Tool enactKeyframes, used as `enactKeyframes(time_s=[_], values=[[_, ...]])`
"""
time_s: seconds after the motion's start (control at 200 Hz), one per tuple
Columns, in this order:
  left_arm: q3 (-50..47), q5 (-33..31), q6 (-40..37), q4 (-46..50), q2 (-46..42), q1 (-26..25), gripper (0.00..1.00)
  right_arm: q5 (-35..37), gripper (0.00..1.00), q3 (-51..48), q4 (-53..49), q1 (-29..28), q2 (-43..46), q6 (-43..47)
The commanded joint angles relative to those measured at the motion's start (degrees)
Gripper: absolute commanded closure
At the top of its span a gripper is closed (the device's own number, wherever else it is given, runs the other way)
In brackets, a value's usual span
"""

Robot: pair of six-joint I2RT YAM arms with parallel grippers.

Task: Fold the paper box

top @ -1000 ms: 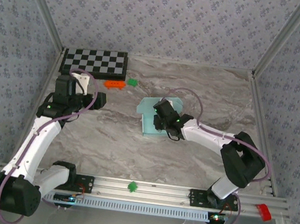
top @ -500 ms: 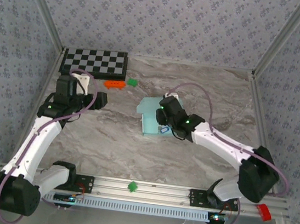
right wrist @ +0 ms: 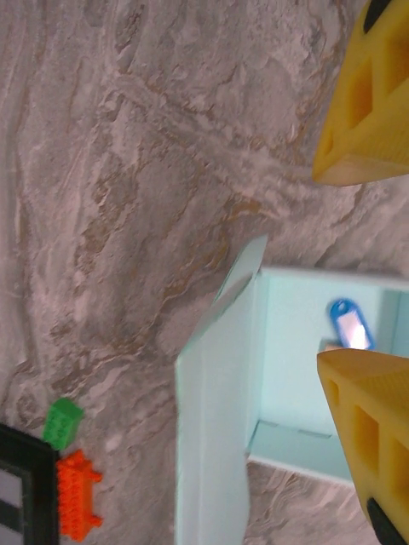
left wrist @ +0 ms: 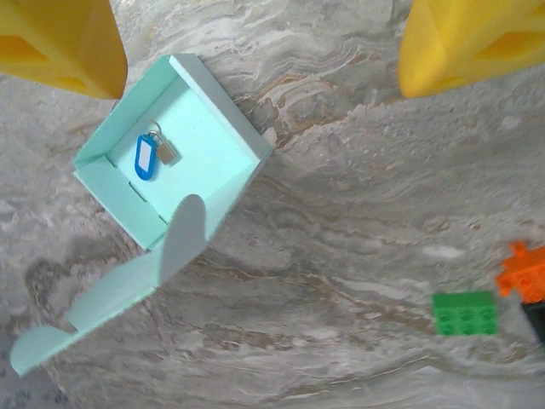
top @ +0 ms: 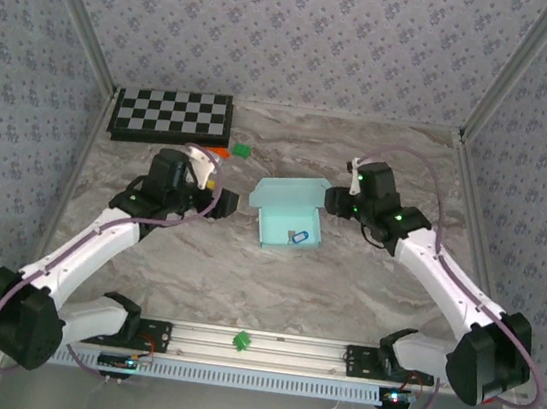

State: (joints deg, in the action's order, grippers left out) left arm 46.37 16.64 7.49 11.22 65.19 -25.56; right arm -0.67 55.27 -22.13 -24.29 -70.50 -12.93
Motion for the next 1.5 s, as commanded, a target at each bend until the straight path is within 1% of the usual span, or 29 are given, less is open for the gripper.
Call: enactKeyframes(time_s=[0.0, 0.035, 0.075, 0.105, 0.195, 0.31, 0.44, 0.605, 0.65, 0.8, 0.955, 1.059, 1.184, 1.369, 1.494], values=[[1.34, 2.29, -7.80, -4.20, 2.77, -1.95, 0.18, -9.84, 0.43, -1.75, -0.50, 3.37, 0.30, 10.85], [1.68, 2.66, -9.49, -4.35, 3.82, -2.40, 0.18, -11.97, 0.42, -2.16, 0.19, 4.24, 0.04, 14.58], [2.00, 2.67, -10.79, -4.81, 4.97, -2.86, 0.18, -11.80, 0.41, -2.63, 1.02, 4.68, -0.10, 17.66], [2.32, 2.69, -11.16, -5.28, 5.77, -2.96, 0.18, -12.07, 0.39, -2.91, 1.10, 4.91, -0.37, 18.77], [3.53, 3.54, -11.44, -6.28, 8.38, -3.18, 0.17, -16.27, 0.35, -3.02, 2.36, 7.08, -2.14, 21.34], [4.90, 3.40, -10.32, -8.31, 12.03, -3.55, 0.17, -17.89, 0.35, -0.59, 2.42, 9.05, -6.17, 22.26], [6.26, 3.48, -8.82, -10.19, 15.36, -4.02, 0.18, -19.21, 0.35, 1.03, 3.77, 9.15, -9.16, 22.79], [8.40, 3.14, -8.45, -10.30, 18.83, -4.89, 0.21, -21.23, 0.35, 2.75, 4.49, 9.20, -11.88, 23.11], [8.77, 2.97, -8.08, -10.55, 19.43, -5.01, 0.22, -21.39, 0.36, 3.24, 4.59, 9.20, -12.80, 22.92], [9.42, 2.45, -6.30, -11.46, 20.78, -5.12, 0.31, -20.62, 0.40, 4.58, 5.52, 8.83, -15.28, 19.51], [9.59, 1.28, -4.94, -11.74, 21.63, -5.60, 0.37, -21.17, 0.43, 4.65, 6.32, 7.88, -16.50, 18.47], [10.09, 1.41, -4.20, -11.27, 22.17, -5.56, 0.45, -21.14, 0.46, 4.61, 6.53, 7.23, -16.95, 18.36], [10.16, 0.89, -3.88, -11.16, 22.54, -5.88, 0.46, -21.39, 0.49, 4.59, 7.03, 6.98, -17.54, 17.56], [10.08, 0.12, -3.68, -11.40, 22.81, -5.99, 0.49, -21.01, 0.51, 4.85, 7.83, 6.70, -18.26, 16.59], [10.41, 0.24, -3.27, -11.23, 23.05, -5.99, 0.56, -20.70, 0.56, 5.12, 7.61, 6.39, -18.48, 15.80]])
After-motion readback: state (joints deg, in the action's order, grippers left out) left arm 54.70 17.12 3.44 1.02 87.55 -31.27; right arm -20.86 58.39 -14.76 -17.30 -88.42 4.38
